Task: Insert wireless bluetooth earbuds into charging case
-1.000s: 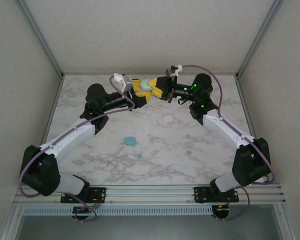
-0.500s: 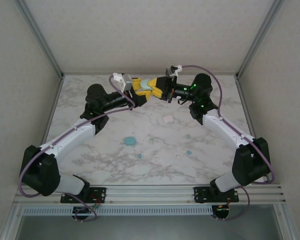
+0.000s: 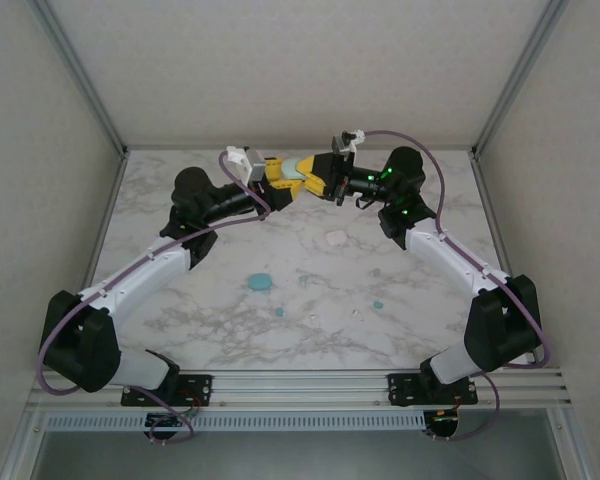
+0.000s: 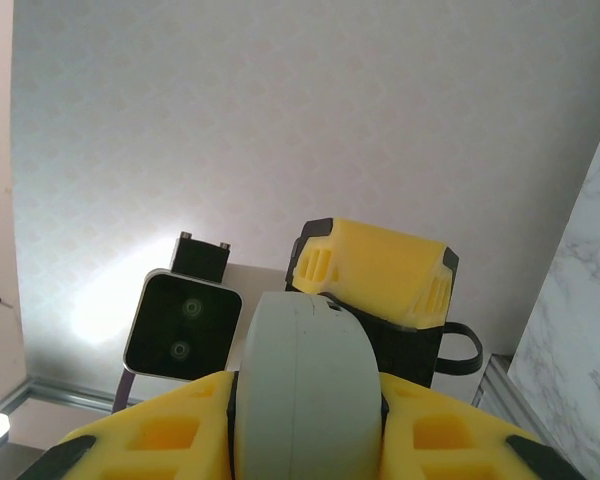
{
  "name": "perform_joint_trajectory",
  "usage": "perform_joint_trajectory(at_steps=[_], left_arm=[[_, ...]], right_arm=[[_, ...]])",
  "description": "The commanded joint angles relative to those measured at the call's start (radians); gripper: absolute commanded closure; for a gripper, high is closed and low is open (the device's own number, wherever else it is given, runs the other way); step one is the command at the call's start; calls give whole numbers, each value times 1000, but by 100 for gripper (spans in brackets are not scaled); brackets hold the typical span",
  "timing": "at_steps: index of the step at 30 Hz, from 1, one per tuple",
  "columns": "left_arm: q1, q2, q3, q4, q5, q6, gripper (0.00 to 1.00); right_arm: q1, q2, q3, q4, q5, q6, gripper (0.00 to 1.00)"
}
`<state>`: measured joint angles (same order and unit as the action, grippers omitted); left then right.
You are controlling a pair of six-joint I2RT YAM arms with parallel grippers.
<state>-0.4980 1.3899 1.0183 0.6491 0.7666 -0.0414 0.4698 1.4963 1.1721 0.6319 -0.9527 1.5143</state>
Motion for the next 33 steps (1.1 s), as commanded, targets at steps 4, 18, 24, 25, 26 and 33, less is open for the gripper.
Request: perform_joint_trajectory(at_steps=[4, 18, 24, 25, 26, 33], left_arm=[[-29, 3, 45, -49, 5, 73, 48], [-30, -19, 47, -89, -8, 138, 57], [-30, -25, 42, -88, -7, 132, 63], [-30, -25, 42, -91, -6, 131, 64], [-30, -26, 42, -91, -4, 131, 64], [-30, -33, 39, -124, 11, 139, 67]], right_arm=[[20, 5, 9, -12, 13, -13, 83], [19, 12, 11, -4, 5, 0, 83], [19, 10, 7, -37, 7, -17, 82], [19, 9, 8, -47, 10, -23, 81], [19, 7, 10, -63, 11, -33, 80], [18, -38, 59, -301, 41, -214, 57]])
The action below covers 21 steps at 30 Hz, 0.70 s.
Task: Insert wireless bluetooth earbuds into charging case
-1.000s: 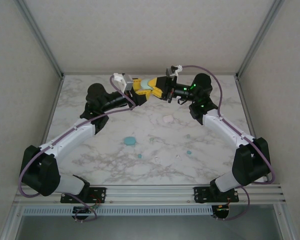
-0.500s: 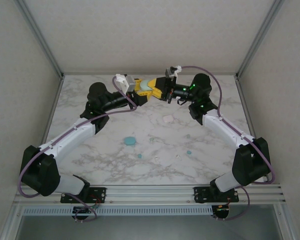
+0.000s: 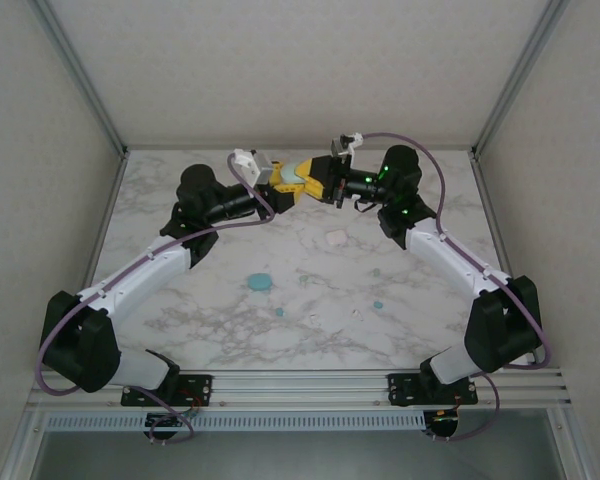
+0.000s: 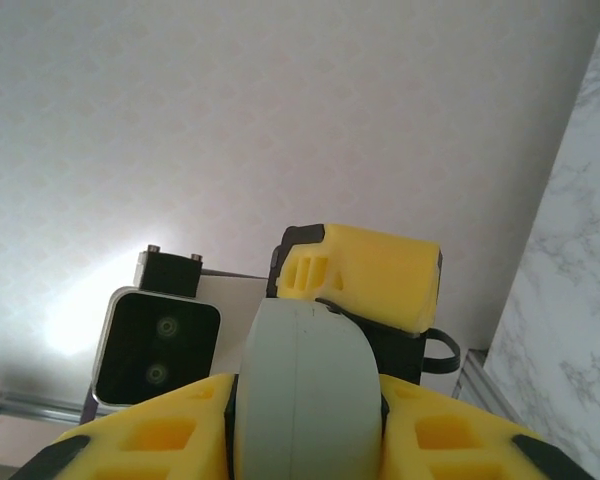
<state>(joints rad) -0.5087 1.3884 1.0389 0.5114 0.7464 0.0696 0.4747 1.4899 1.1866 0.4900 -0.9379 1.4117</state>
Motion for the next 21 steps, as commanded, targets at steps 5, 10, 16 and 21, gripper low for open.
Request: perform_joint_trajectory(at_steps=[5, 10, 16, 21], left_arm=[[-19, -35, 12, -5, 48, 31, 68], [-19, -38, 6, -13, 50, 30, 69], [-19, -35, 8, -33, 62, 30, 69], [-19, -32, 14, -49, 74, 31, 70]], right_arm=[[11, -54, 77, -255, 29, -190, 44], [7, -80, 96, -345, 52, -275, 39], [7, -100, 132, -472, 54, -405, 34], [3, -115, 211, -703, 86, -605, 30]])
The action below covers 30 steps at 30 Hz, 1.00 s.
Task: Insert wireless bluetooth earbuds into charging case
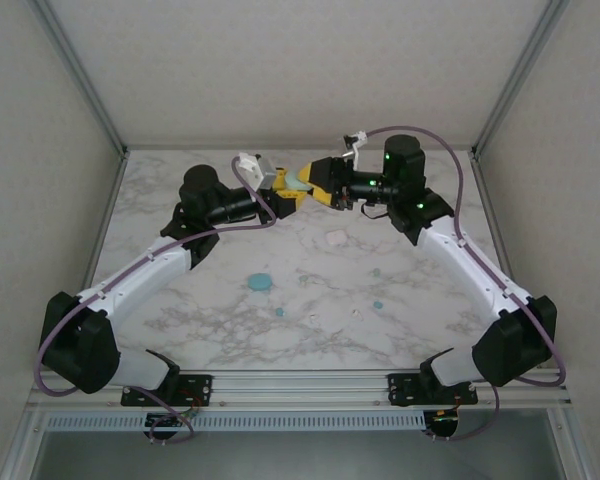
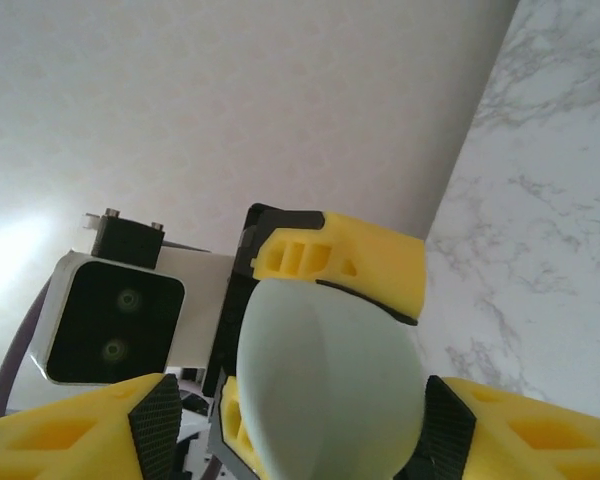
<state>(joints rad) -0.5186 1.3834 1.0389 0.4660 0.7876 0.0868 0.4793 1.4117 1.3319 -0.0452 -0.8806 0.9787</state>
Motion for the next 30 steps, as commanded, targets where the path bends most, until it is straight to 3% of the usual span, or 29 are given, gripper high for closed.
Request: perform_joint_trajectory(at_steps=[1, 8, 15, 19, 21, 30], left_arm=[[-9, -26, 13, -4, 35, 11, 70], [-9, -24, 10, -2, 45, 1, 70], [-12, -22, 19, -33, 67, 20, 70], [-12, -23, 23, -39, 60, 30, 69], [-12, -24, 27, -39, 60, 31, 69], [-12, -29, 23, -25, 39, 23, 69]], right_arm=[[-2, -39, 75, -200, 40, -201, 30], [-7, -38, 118, -343, 110, -323, 29], [-7, 23, 103, -155, 22, -110, 29], [-8, 63, 98, -46, -58, 10, 35], [-8, 66, 94, -65, -59, 5, 43], [-44, 25, 46, -84, -59, -4, 47]])
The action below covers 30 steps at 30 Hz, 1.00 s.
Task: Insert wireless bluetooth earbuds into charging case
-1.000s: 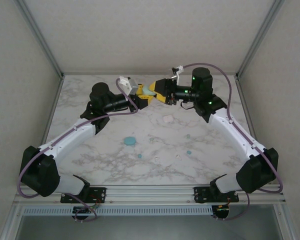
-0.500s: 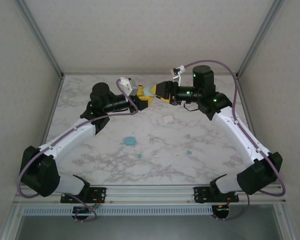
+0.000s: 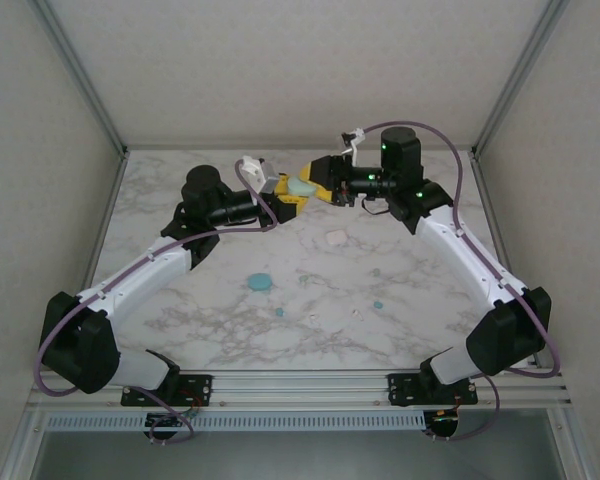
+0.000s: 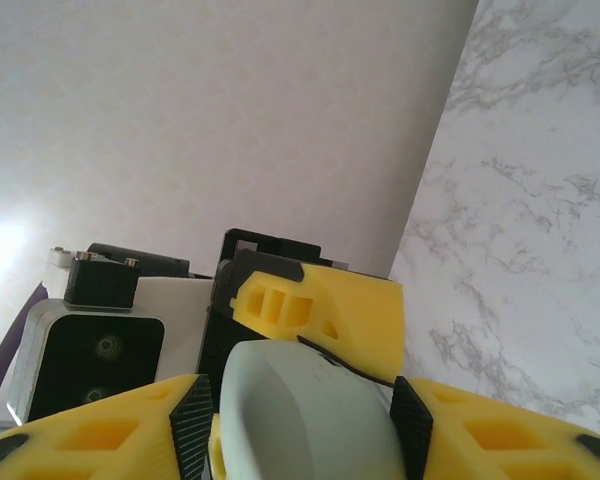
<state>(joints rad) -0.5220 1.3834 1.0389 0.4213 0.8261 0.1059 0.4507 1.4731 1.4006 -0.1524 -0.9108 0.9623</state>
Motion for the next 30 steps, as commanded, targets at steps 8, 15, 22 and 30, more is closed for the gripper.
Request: perform_joint_trajectory(at_steps=[8, 15, 22, 30], left_arm=[[-9, -20, 30, 14, 19, 0, 69], [-13, -15, 33, 19, 6, -2, 68], [-16, -1, 44, 10, 6, 1, 68], [-19, 3, 49, 10, -1, 2, 67]], right_arm=[[-24, -42, -43, 77, -69, 48, 55], [-24, -33, -78, 176, -103, 120, 51], [-24, -24, -70, 179, -120, 119, 62], [-23, -16, -78, 183, -121, 122, 63]])
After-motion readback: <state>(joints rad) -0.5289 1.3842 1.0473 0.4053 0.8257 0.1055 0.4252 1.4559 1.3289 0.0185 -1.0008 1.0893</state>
